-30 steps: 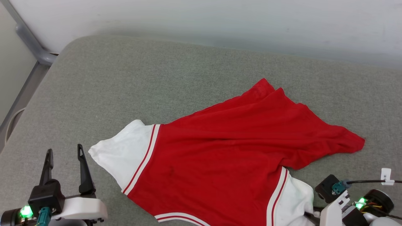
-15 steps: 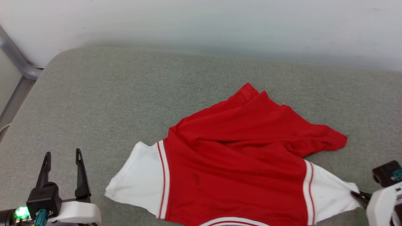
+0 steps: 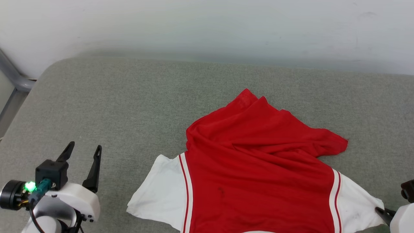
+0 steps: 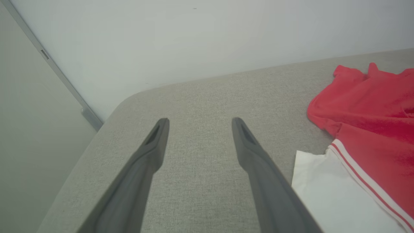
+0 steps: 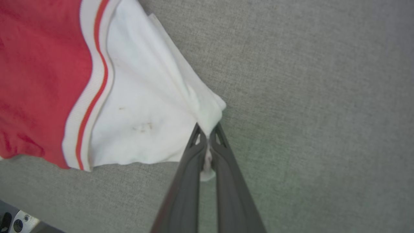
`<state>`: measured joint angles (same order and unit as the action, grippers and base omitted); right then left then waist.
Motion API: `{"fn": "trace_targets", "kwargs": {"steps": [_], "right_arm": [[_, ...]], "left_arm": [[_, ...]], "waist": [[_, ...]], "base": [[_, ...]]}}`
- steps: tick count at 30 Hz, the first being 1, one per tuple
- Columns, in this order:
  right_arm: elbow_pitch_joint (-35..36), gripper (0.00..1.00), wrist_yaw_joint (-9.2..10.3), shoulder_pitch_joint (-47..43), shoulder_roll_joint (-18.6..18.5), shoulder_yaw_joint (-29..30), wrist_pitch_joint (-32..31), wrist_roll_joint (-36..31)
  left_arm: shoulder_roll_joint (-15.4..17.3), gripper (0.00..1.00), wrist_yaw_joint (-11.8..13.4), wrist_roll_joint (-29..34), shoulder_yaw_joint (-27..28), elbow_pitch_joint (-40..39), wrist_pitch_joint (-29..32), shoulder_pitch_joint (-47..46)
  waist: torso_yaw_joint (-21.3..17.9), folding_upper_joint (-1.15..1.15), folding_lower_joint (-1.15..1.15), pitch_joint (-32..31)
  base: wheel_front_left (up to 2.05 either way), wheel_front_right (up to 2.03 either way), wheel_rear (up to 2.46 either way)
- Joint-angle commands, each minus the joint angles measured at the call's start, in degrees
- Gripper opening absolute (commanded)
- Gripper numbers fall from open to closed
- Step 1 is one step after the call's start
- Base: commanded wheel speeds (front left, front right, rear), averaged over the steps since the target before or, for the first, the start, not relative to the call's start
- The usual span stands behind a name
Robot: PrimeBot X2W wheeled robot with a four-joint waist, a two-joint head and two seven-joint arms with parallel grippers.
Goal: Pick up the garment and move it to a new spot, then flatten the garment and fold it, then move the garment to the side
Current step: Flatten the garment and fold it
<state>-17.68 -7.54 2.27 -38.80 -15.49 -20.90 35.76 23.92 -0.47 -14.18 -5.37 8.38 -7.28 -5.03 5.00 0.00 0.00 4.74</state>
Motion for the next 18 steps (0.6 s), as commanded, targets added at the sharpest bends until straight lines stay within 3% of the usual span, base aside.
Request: {"fn": "trace_targets", "kwargs": {"steps": [1, 4, 7, 12, 18], "right_arm": [[0.2, 0.00, 0.11, -0.4, 0.5, 0.1, 0.4, -0.4], [0.5, 0.00, 0.11, -0.3, 0.7, 0.2, 0.6, -0.7], [1.0, 0.00, 0.10, -0.1, 0.9, 0.3, 0.8, -1.1], [2.1, 0.00, 0.10, 0.8, 1.3, 0.1, 0.6, -1.5], [3.3, 0.00, 0.10, 2.5, 2.0, -0.6, 0.2, -2.2]], "left_arm": [[0.8, 1.00, -1.5, -1.2, -0.3, -0.2, 2.1, -1.4], [2.6, 1.00, -4.6, -4.4, -2.0, -0.1, 10.8, -3.0], [4.6, 1.00, -6.1, -8.0, -4.7, -1.1, 20.3, -4.6], [7.2, 1.00, -6.9, -13.4, -10.2, -2.6, 33.3, -6.2], [9.0, 1.00, -6.9, -18.4, -16.9, -1.8, 42.0, -7.1]], "waist": [[0.0, 0.00, 0.00, -0.2], [-0.1, 0.00, 0.00, -0.4], [-0.1, 0.00, 0.00, -0.4], [-0.5, 0.00, 0.00, 0.2], [-1.6, 0.00, 0.00, 1.5]], "base": [[0.00, 0.00, 0.00], [0.00, 0.00, 0.00], [0.00, 0.00, 0.00], [0.00, 0.00, 0.00], [0.00, 0.00, 0.00]]}}
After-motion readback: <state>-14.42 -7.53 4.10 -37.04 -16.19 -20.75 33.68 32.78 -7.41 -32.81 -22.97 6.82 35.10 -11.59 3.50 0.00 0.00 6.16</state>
